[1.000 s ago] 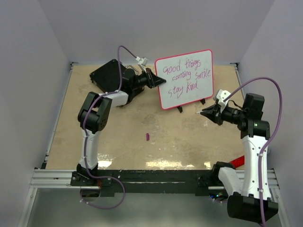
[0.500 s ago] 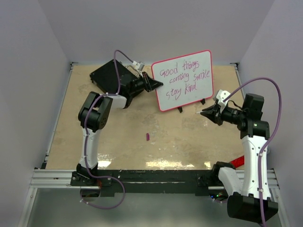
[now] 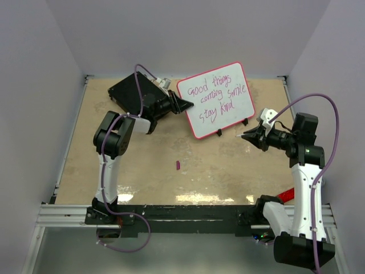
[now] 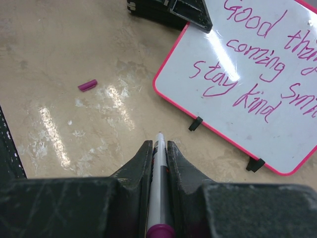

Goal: Write a sentence on the whiteboard
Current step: Put down the whiteboard on the whiteboard stand, then pick up the pen cap from the center of the board.

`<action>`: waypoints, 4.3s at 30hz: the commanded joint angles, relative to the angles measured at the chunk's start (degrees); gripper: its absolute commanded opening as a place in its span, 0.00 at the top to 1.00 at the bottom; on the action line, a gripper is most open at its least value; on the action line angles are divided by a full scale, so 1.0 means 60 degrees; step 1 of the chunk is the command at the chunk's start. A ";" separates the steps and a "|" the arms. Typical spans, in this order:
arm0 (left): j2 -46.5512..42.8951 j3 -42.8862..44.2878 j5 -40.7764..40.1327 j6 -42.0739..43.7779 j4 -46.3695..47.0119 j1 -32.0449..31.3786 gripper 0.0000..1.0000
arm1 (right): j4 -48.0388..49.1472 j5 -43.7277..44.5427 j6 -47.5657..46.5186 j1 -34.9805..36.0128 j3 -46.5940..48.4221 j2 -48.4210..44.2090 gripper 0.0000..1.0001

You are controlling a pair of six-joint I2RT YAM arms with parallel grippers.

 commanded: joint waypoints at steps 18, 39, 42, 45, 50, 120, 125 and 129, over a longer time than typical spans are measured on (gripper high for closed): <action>-0.0786 -0.0363 -0.0768 0.1061 0.0219 0.0111 0.01 | 0.0283 -0.0056 0.0142 -0.0045 -0.0068 -0.0101 1.00; -0.6116 -0.4919 -0.3506 0.1575 -0.2661 0.0419 0.00 | 0.1132 0.0208 0.0347 -0.0060 -0.0610 0.0148 1.00; -0.7084 -0.4875 -0.3480 0.1267 -0.5270 0.0419 0.00 | 0.1542 0.0193 0.0552 -0.0060 -0.0858 0.0119 1.00; -0.8167 -0.5679 -0.2382 0.1340 -0.6007 0.0332 0.00 | 0.1690 0.0149 0.0567 -0.0060 -0.0976 0.0148 1.00; -1.0015 -0.5273 -0.5290 0.2468 -1.0732 -0.1728 0.01 | 0.1704 0.0135 0.0552 -0.0074 -0.1064 0.0046 1.00; -0.3747 -0.2135 -0.7024 0.3743 -1.4607 -0.4416 0.69 | 0.1411 0.0061 0.0245 -0.0074 -0.1123 -0.0452 1.00; -0.3848 -0.2458 -0.7008 0.3742 -1.4402 -0.4312 0.90 | 0.1426 0.0076 0.0274 -0.0089 -0.1123 -0.0408 1.00; -0.4185 -0.2473 -0.7067 0.4136 -1.4299 -0.4312 0.99 | 0.1397 0.0062 0.0230 -0.0074 -0.1123 -0.0350 1.00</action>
